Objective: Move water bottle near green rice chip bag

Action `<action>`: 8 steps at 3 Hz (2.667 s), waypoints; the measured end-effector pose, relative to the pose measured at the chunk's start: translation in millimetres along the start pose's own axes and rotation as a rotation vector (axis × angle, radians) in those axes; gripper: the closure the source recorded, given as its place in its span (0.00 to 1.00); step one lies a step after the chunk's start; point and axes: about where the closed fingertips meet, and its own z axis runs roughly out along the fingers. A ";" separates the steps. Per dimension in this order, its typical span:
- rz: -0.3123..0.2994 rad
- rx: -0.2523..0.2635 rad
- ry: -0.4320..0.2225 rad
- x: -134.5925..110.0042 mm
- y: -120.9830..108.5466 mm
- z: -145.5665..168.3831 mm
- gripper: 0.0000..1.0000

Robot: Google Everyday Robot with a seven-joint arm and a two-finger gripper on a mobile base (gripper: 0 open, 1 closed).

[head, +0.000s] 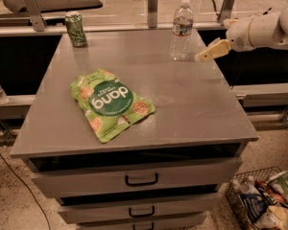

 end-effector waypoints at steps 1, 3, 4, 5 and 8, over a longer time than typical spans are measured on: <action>0.023 -0.016 -0.062 -17.8 0.9 29.8 0.00; 0.087 -0.076 -0.136 -42.1 19.5 77.4 0.02; 0.106 -0.083 -0.157 -51.6 20.7 88.6 0.18; 0.115 -0.051 -0.177 -56.1 10.0 84.2 0.42; 0.112 -0.053 -0.233 -84.7 15.6 38.3 1.00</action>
Offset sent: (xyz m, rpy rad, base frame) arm 0.0467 0.0931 -0.0065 0.1903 0.0054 0.0891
